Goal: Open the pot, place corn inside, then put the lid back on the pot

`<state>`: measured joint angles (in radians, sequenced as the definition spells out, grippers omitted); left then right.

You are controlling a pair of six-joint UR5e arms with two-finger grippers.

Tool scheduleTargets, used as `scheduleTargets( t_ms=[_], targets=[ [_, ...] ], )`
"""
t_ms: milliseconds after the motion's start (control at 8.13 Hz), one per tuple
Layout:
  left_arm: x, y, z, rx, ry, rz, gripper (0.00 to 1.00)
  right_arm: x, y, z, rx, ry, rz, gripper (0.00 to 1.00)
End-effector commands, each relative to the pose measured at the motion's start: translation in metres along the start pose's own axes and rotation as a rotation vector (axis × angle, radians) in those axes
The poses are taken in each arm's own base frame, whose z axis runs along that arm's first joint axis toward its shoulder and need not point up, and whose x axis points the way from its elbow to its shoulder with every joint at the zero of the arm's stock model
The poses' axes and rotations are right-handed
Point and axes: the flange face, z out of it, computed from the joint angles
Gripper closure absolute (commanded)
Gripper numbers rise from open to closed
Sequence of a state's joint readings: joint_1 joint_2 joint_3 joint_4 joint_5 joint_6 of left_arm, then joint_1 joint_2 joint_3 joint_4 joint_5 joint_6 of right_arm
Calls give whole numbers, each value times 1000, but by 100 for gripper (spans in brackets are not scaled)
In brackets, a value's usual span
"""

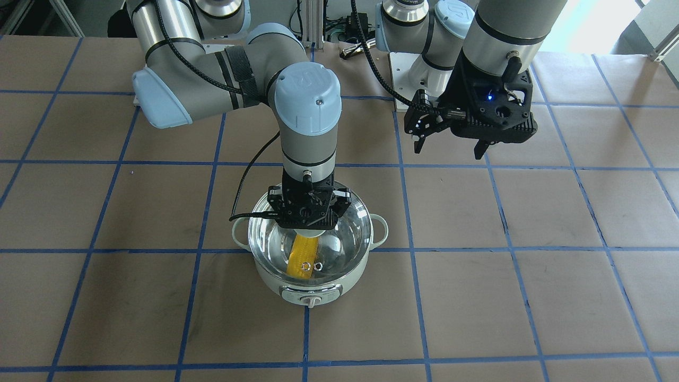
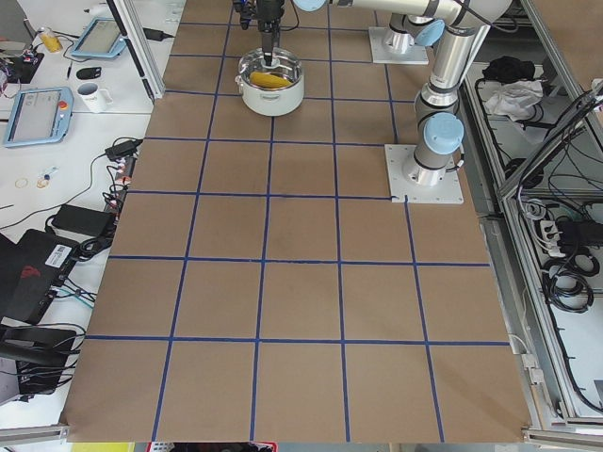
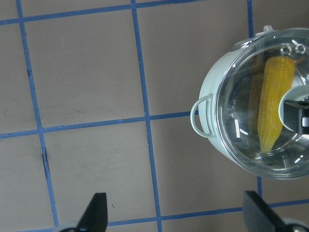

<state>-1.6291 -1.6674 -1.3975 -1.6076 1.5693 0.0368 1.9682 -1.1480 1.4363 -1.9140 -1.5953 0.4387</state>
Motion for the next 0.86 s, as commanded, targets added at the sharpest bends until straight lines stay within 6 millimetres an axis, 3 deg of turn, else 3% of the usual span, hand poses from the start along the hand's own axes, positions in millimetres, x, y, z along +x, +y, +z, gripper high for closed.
scheduleTargets(
  t_ms=[0, 615, 738],
  targets=[
    [0, 0, 0, 0, 0, -2, 0, 1, 2, 3, -16, 8, 0, 79],
    [0, 0, 0, 0, 0, -2, 0, -1, 2, 7, -40, -10, -2, 76],
    [0, 0, 0, 0, 0, -2, 0, -1, 3, 6, -36, -9, -8, 61]
  ],
)
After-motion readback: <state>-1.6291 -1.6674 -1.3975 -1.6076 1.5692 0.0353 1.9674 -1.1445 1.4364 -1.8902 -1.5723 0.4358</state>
